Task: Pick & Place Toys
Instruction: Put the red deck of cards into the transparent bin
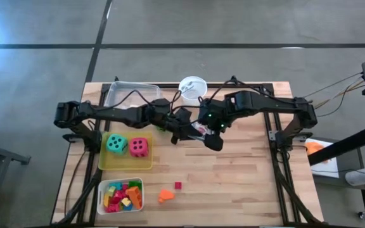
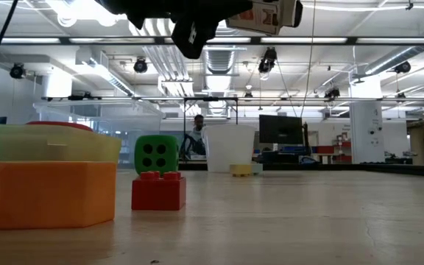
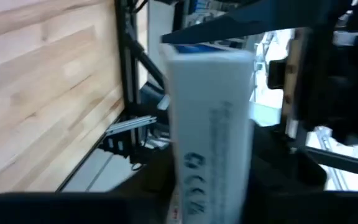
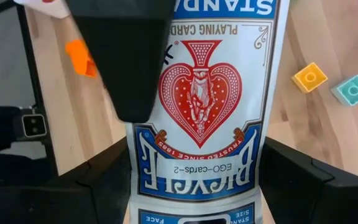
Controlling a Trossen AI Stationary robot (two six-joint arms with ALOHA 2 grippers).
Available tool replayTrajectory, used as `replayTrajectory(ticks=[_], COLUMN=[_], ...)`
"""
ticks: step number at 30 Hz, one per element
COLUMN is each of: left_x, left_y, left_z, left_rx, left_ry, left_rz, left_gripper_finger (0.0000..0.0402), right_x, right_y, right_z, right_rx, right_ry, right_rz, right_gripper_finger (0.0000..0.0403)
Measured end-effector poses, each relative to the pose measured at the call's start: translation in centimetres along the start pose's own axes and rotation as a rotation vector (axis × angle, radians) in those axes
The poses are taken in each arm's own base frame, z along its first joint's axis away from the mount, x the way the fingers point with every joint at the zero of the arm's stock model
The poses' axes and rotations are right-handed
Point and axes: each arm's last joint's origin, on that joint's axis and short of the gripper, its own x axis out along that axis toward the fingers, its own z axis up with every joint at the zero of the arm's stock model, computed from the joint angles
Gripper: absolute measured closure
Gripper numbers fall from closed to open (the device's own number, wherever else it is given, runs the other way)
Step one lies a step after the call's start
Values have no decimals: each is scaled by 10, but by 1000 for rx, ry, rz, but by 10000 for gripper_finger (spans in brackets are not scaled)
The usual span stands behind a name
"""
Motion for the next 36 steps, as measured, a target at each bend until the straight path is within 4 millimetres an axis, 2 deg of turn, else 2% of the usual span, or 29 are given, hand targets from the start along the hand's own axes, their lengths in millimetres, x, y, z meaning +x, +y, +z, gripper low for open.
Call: replayTrajectory(ticks=[3, 4, 19, 28, 36], left_x=[0, 0, 0, -1, -9], left_y=[1, 1, 0, -2, -13], left_z=[0, 0, 0, -1, -6], left_rx=[15, 22, 52, 76, 111], left_ry=[4, 3, -9, -9, -5], left_rz=[6, 5, -1, -5, -55], left_gripper_finger=[346, 353, 353, 353, 353], right_x=[0, 0, -5, -13, -29], right_y=[3, 4, 5, 7, 10], right_z=[1, 1, 0, 0, 2], right_rx=[-7, -9, -18, -10, -11], right_ry=[8, 10, 14, 5, -30], right_rz=[1, 4, -8, 5, 12], right_gripper_finger=[122, 122, 118, 40, 28])
